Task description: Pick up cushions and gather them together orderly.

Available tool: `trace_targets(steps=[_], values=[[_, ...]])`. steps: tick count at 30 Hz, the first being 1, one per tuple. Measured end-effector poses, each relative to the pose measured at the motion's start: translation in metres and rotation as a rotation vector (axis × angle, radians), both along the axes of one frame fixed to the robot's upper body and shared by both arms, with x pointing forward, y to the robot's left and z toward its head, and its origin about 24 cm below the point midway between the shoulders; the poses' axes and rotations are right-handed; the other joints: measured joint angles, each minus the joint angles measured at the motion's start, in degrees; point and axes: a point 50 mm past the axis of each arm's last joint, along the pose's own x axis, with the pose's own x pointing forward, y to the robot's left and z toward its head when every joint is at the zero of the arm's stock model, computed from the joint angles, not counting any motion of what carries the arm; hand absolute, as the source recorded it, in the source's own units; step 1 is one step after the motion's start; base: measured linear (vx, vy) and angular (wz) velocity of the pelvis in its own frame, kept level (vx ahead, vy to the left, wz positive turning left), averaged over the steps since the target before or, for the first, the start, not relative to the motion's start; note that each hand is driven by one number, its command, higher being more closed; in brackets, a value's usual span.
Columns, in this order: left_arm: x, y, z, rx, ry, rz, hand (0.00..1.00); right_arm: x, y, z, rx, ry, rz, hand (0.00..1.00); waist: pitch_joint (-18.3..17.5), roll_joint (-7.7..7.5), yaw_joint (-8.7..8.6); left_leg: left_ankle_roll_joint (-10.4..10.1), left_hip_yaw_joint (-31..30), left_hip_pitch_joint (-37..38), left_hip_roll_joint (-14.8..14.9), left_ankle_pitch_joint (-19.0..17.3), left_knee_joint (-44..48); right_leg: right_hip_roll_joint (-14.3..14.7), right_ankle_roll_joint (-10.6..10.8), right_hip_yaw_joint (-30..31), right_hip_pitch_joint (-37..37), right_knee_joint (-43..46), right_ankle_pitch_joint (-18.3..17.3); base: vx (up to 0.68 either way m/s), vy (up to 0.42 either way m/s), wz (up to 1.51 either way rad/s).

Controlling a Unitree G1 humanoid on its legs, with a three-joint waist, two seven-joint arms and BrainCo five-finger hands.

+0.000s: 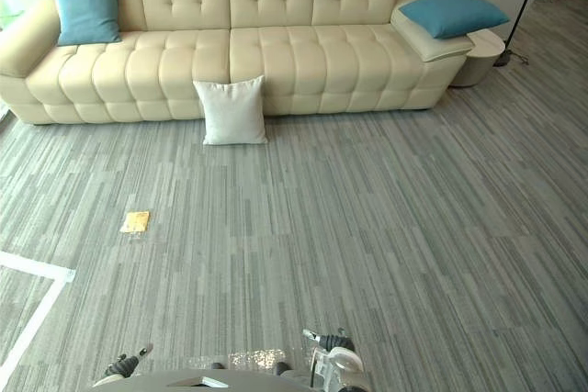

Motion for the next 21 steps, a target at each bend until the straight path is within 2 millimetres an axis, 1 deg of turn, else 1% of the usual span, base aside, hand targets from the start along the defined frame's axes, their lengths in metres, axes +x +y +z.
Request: trace_targets(steps=[10, 16, 21], values=[[0.000, 0.000, 0.000, 0.002, 0.001, 0.003, 0.00, -0.007, -0.004, -0.002, 0.000, 0.020, -0.053, 0.00, -0.06, -0.11, 0.18, -0.04, 0.21, 0.13, 0.03, -0.04, -0.03, 0.01, 0.06, -0.05, 0.54, -0.40, 0.06, 0.00, 0.000, 0.00], [0.000, 0.000, 0.000, 0.006, 0.001, -0.003, 0.00, -0.020, -0.007, -0.005, 0.006, 0.057, -0.092, 0.00, -0.09, -0.16, 0.44, -0.04, 0.40, 0.13, 0.05, -0.04, -0.04, 0.01, 0.07, -0.05, 0.56, -0.43, 0.08, -0.02, -0.016, 0.00], [-0.001, 0.000, 0.000, 0.002, 0.000, 0.013, 0.00, -0.023, -0.007, -0.005, 0.008, 0.063, -0.099, 0.00, -0.17, -0.26, 0.59, -0.04, 0.52, 0.03, 0.06, -0.03, -0.05, 0.01, 0.15, -0.07, 0.54, -0.52, 0.14, -0.03, -0.026, 0.00]])
